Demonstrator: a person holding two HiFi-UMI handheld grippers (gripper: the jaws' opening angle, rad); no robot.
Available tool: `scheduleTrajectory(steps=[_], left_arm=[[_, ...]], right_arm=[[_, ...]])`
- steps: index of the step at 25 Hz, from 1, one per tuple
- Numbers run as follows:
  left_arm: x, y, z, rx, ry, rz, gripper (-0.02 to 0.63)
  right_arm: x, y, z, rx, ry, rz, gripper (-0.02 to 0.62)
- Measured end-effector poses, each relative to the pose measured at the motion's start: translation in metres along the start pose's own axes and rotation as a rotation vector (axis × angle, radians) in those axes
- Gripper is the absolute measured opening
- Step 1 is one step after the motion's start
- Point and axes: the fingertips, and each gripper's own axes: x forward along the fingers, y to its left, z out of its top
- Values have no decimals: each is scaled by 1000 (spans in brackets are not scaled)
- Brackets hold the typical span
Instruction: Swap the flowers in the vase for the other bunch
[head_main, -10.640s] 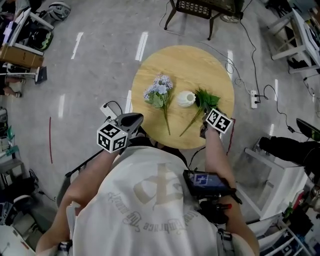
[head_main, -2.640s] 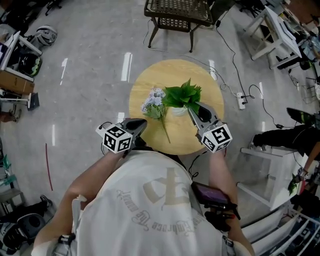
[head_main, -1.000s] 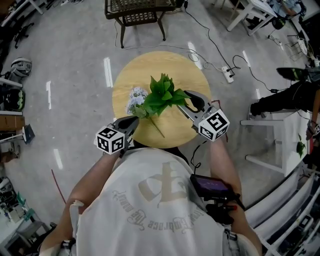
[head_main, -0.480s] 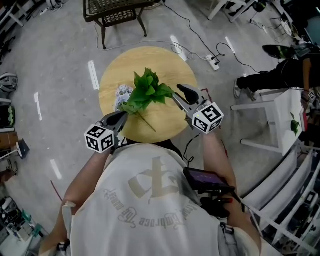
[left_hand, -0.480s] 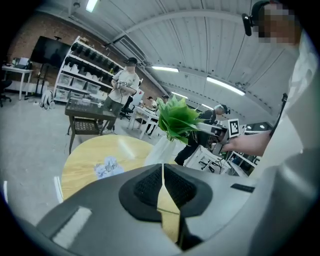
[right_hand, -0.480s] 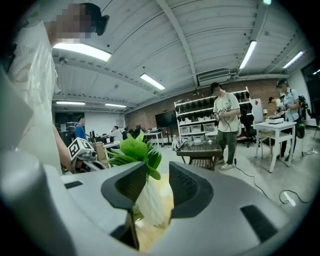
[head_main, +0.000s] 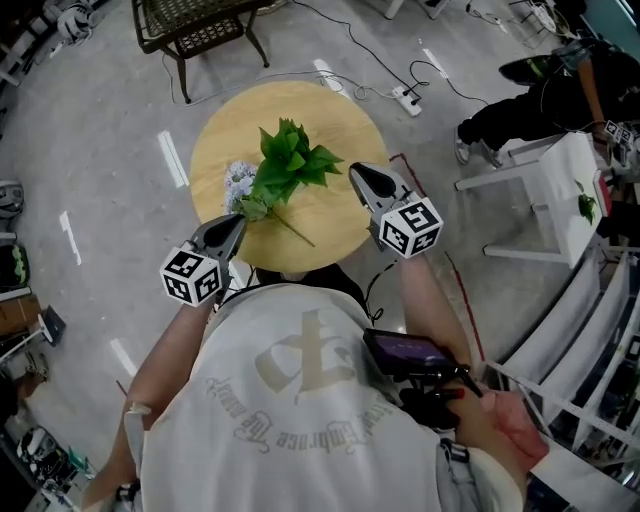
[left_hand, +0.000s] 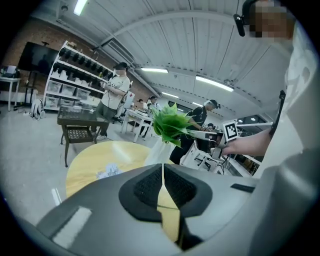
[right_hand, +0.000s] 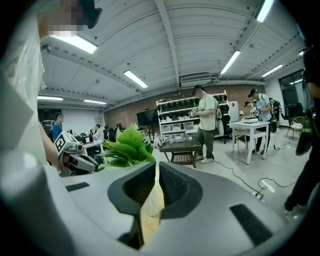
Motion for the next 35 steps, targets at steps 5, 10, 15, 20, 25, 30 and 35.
scheduleTrajectory(steps=[5, 10, 15, 20, 25, 30, 35], left_arm=[[-3, -12, -6, 14, 11, -27, 15], [-5, -24, -6, 8, -22, 6, 15], [-8, -43, -12, -3, -35, 47, 15], [-7, -65, -20, -11, -49, 82, 15], [-11, -81, -24, -9, -66, 121, 15], [-17, -92, -29, -12, -97, 166, 16], [-22, -102, -37, -31, -122, 201, 15]], right_arm=[[-17, 10, -16, 39, 5, -34, 15], [-21, 26, -23, 37, -11, 32, 9], [-34, 41, -34, 44, -11, 105, 6], [-49, 52, -62, 64, 24, 164, 6], [-68, 57, -76, 61, 32, 194, 6], [-80, 55, -70, 26, 9, 224, 6], [-89, 55, -64, 13, -4, 248, 6]])
